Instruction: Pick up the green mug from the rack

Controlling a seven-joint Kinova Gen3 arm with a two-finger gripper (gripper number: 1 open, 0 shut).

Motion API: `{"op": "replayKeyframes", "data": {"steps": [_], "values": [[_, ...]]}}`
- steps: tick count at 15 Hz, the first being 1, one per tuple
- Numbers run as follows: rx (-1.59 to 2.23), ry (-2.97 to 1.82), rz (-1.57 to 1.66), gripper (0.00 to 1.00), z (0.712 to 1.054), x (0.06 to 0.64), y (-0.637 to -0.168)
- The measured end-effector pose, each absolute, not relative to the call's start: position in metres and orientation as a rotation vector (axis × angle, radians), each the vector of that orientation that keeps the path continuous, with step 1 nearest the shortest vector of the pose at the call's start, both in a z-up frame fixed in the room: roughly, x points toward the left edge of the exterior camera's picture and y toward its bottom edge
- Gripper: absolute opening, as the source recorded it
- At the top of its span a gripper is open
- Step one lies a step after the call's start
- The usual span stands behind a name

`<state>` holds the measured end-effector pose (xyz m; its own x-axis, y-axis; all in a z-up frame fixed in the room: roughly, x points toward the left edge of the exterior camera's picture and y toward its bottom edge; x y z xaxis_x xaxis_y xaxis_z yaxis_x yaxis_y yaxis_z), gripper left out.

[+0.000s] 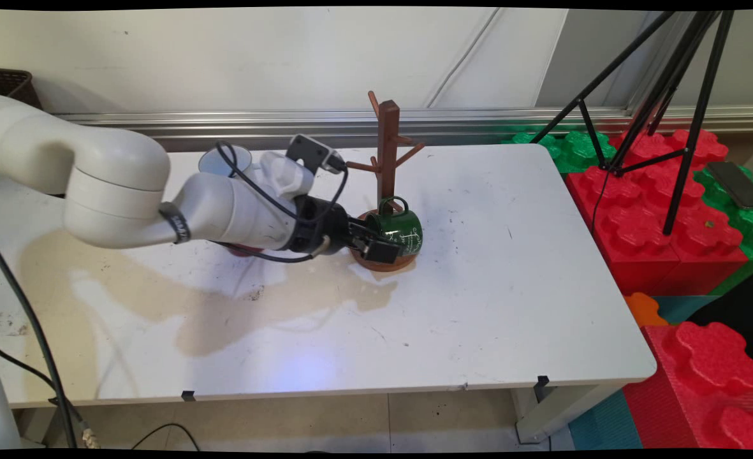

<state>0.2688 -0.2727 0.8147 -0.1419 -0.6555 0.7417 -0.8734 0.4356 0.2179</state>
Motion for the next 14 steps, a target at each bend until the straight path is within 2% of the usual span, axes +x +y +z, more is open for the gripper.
{"op": "replayKeyframes", "data": {"steps": [13,14], "values": [[1.312,-1.816,0.279,1.00,0.787,0.243,-0.287],[1.310,-1.815,0.278,0.00,0.786,0.242,-0.288]]}}
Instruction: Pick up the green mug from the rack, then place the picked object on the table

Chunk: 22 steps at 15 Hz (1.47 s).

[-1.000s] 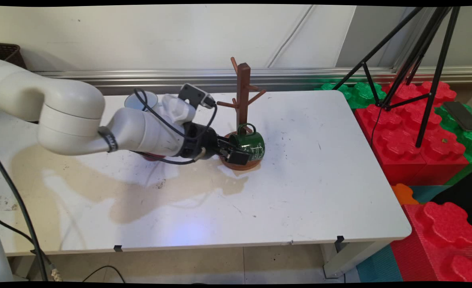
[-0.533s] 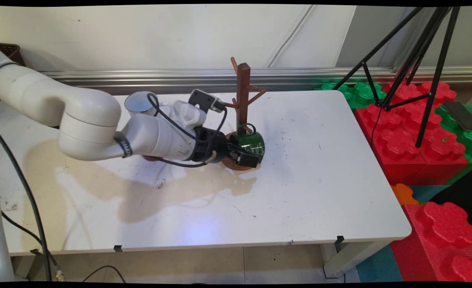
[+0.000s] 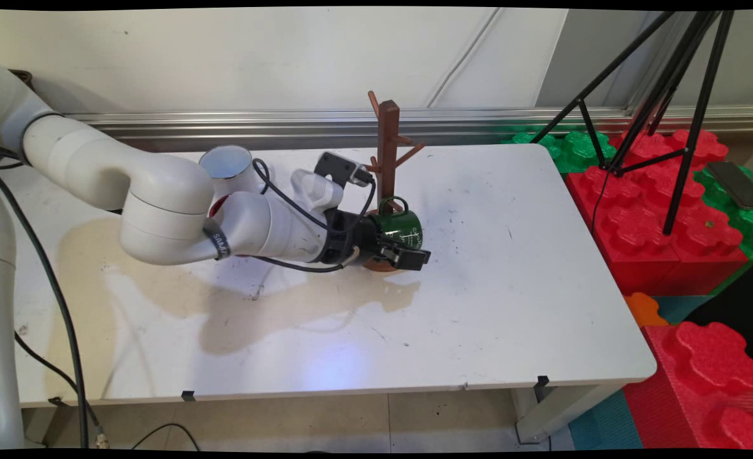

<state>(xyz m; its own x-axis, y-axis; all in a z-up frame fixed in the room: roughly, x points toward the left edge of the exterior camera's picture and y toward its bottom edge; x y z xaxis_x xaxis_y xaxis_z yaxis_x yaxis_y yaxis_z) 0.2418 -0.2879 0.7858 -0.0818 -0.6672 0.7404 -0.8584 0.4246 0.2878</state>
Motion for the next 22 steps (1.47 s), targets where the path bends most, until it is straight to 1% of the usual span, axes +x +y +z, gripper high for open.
{"op": "replayKeyframes", "data": {"steps": [9,22], "values": [[1.286,-1.809,0.296,0.00,0.784,0.242,-0.283],[1.248,-1.781,0.309,0.00,0.813,0.254,-0.249]]}}
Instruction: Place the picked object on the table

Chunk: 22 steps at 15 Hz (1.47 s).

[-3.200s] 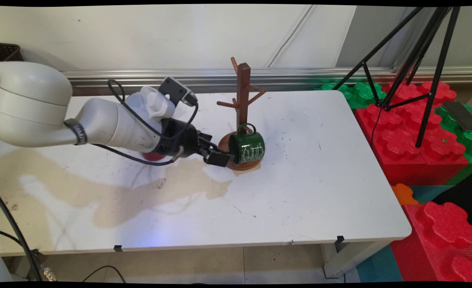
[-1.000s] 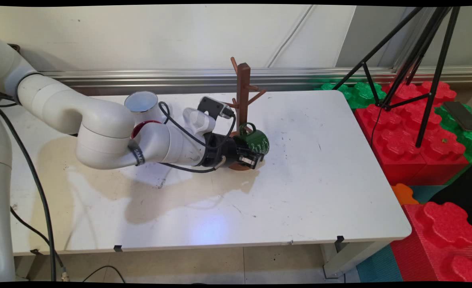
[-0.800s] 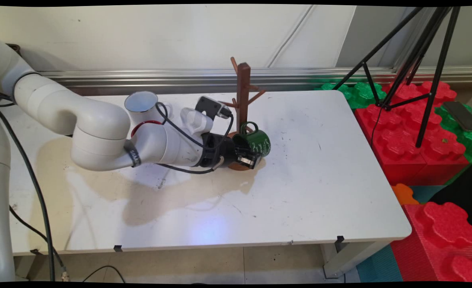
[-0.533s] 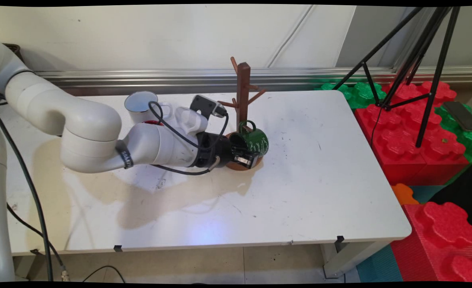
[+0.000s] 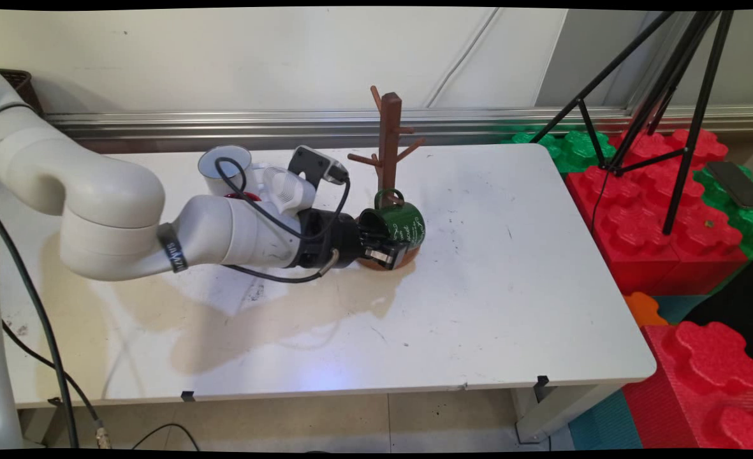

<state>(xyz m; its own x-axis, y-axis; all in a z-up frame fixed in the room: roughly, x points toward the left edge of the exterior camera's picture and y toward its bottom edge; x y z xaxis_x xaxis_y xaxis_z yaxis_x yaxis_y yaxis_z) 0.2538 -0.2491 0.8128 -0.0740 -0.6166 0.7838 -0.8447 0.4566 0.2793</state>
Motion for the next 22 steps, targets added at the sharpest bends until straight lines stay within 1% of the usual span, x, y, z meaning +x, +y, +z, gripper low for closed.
{"op": "replayKeyframes", "data": {"steps": [11,17,22], "values": [[0.979,-1.958,0.310,0.00,0.838,0.262,-0.220],[0.812,-2.090,0.323,0.00,0.870,0.278,-0.198],[0.851,-2.241,0.484,0.00,0.888,0.312,-0.186]]}}
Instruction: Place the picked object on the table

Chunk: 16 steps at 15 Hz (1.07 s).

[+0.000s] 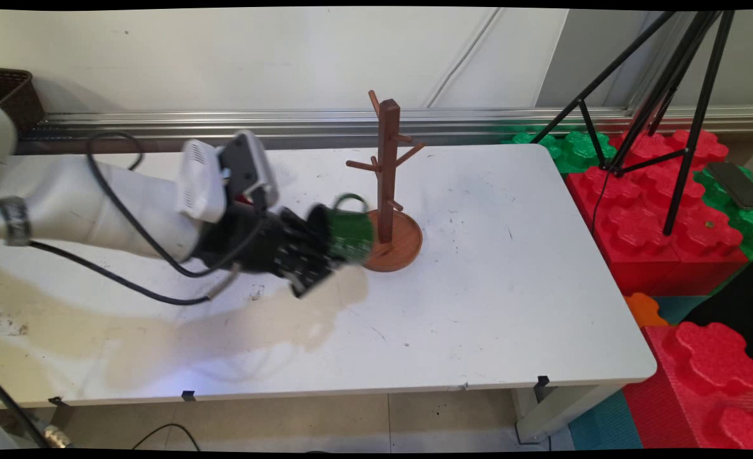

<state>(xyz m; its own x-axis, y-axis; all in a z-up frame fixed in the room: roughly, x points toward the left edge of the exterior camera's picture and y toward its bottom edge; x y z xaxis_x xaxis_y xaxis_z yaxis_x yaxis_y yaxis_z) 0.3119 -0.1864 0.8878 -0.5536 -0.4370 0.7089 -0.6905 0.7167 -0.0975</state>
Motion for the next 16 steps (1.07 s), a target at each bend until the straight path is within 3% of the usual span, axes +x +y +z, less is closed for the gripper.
{"op": "replayKeyframes", "data": {"steps": [8,16], "values": [[0.715,-2.398,0.595,0.00,0.934,0.353,-0.176],[0.584,-2.609,0.471,0.00,0.938,0.364,-0.195]]}}
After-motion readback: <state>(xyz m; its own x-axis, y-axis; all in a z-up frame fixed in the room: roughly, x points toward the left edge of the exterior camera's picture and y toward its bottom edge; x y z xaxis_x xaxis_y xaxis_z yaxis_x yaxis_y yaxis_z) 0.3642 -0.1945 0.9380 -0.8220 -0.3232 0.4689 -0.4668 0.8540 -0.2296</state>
